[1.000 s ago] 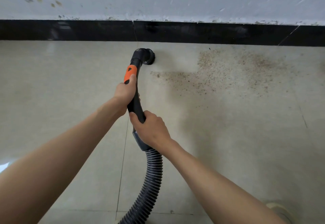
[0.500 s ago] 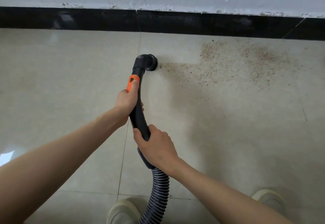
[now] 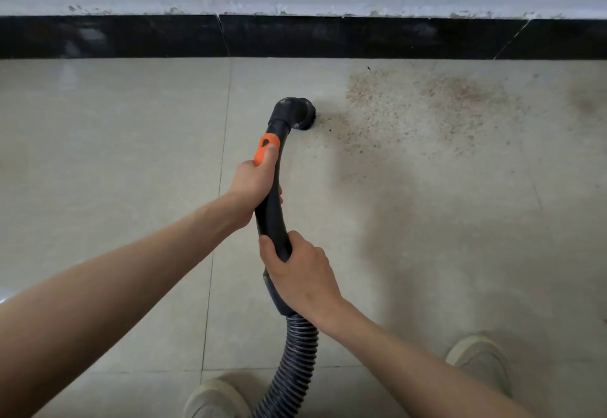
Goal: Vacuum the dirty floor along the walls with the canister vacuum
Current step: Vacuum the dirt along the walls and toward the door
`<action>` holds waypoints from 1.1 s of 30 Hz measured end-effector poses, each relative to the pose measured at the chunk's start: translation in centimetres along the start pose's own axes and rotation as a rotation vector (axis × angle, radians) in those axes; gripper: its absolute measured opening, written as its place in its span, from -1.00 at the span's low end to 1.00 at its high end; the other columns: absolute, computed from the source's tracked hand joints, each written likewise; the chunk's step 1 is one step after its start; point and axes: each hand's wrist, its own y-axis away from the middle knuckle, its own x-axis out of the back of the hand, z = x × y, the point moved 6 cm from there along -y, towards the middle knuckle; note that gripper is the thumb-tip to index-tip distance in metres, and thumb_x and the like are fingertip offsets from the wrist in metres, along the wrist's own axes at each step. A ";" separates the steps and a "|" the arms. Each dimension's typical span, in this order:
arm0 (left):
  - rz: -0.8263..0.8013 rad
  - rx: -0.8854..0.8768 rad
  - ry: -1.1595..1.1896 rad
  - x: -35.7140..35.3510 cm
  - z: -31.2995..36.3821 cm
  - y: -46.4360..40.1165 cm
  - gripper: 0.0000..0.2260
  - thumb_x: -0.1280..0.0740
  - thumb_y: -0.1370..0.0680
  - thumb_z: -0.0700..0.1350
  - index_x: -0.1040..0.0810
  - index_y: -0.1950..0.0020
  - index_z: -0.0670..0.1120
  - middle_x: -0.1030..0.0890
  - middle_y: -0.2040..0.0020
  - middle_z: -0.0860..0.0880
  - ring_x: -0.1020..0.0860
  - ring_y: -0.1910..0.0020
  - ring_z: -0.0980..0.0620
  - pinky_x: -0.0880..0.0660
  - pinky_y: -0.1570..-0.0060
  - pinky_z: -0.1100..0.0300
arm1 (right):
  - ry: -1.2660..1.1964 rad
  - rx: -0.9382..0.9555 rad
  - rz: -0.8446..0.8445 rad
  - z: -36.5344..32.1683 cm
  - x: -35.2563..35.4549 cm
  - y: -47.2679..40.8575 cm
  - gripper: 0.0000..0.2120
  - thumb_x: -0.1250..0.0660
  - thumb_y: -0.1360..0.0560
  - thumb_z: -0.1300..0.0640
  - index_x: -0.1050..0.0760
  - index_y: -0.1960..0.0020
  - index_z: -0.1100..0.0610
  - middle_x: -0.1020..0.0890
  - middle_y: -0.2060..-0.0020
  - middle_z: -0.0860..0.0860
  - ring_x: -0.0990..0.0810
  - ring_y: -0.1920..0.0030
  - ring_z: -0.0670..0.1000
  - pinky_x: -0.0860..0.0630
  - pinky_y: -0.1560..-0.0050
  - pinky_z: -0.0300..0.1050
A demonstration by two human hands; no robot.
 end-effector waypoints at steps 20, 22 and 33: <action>-0.010 -0.025 -0.085 -0.7 1.4 -1.6 -0.49 -0.11 -0.57 0.26 -0.42 -0.08 -0.20 -0.52 0.30 -0.12 -0.52 0.39 -0.05 -0.50 0.33 0.18 | -0.035 -0.018 0.052 0.1 0.1 -2.2 -0.63 -0.16 -0.57 -0.20 -0.39 0.14 0.10 -0.55 0.29 0.00 -0.57 0.22 0.10 -0.49 0.16 -0.02; 0.021 -0.010 -0.064 1.0 1.2 -1.7 -0.48 -0.10 -0.57 0.27 -0.42 -0.09 -0.20 -0.52 0.29 -0.12 -0.52 0.38 -0.05 -0.51 0.32 0.17 | -0.015 0.009 0.002 -0.8 -0.8 -2.5 -0.63 -0.15 -0.57 -0.21 -0.38 0.14 0.10 -0.54 0.29 0.00 -0.55 0.24 0.08 -0.47 0.19 -0.05; 0.143 0.075 0.045 6.1 -3.4 1.3 -0.52 -0.10 -0.56 0.30 -0.39 0.11 -0.14 -0.50 0.32 -0.14 -0.50 0.43 -0.06 -0.52 0.30 0.14 | -0.006 0.040 -0.256 -1.0 -5.6 -0.6 -0.66 -0.18 -0.57 -0.20 -0.39 0.10 0.09 -0.56 0.23 0.02 -0.54 0.26 0.03 -0.47 0.23 -0.11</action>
